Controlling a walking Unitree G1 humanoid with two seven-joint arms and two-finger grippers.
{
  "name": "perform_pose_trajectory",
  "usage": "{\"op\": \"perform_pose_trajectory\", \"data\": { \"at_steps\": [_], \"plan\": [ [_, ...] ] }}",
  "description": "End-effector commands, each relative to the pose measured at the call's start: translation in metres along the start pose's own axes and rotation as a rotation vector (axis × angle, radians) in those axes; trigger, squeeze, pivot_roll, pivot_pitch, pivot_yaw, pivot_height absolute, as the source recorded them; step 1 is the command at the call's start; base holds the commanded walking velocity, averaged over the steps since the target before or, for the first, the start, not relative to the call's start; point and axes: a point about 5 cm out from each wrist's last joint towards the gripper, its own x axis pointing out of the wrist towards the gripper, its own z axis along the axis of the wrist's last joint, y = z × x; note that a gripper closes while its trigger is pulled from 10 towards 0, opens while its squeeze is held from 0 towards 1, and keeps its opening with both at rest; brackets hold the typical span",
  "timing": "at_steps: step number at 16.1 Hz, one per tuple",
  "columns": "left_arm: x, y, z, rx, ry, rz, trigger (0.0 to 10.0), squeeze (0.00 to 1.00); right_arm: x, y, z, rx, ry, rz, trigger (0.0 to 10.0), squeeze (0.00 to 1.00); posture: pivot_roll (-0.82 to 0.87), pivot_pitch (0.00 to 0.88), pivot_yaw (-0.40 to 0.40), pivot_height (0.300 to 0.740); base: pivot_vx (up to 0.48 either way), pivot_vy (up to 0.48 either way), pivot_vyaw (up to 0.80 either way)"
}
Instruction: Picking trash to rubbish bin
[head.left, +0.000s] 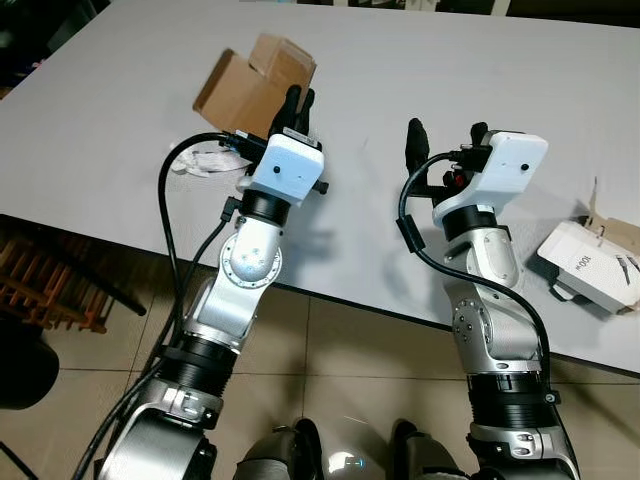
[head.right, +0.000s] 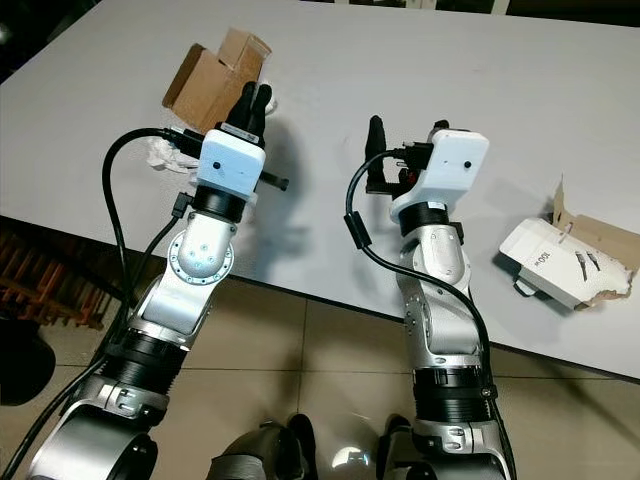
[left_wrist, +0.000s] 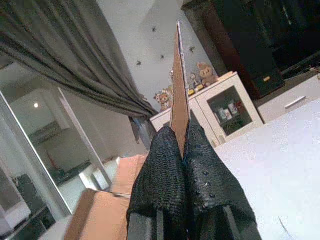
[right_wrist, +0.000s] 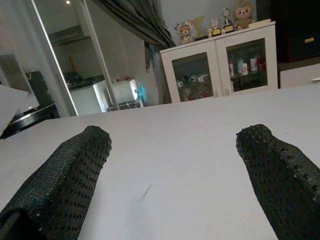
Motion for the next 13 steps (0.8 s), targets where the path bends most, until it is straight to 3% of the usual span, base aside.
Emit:
{"op": "perform_pose_trajectory", "data": {
  "at_steps": [1, 4, 9, 13],
  "plan": [
    [-0.004, 0.001, -0.003, -0.012, 0.023, 0.025, 10.0, 0.00, 0.000, 0.002, -0.002, 0.024, -0.001, 0.007, 10.0, 0.00, -0.06, 0.173, 0.122, 0.740, 0.000, 0.000, 0.00],
    [-0.011, 0.001, -0.012, -0.029, 0.065, 0.039, 10.0, 0.00, -0.002, -0.002, -0.002, 0.009, -0.007, 0.001, 10.0, 0.00, -0.07, 0.174, 0.122, 0.740, 0.000, 0.000, 0.00],
    [-0.014, 0.024, -0.020, 0.040, 0.083, 0.069, 10.0, 0.00, 0.001, -0.040, 0.007, -0.082, -0.028, -0.095, 10.0, 0.00, -0.07, 0.159, 0.116, 0.740, 0.000, 0.000, 0.00],
    [-0.018, 0.028, -0.021, 0.060, 0.089, 0.073, 10.0, 0.00, 0.000, -0.040, 0.005, -0.081, -0.029, -0.095, 10.0, 0.00, -0.07, 0.147, 0.114, 0.740, 0.000, 0.000, 0.00]
  ]
}}
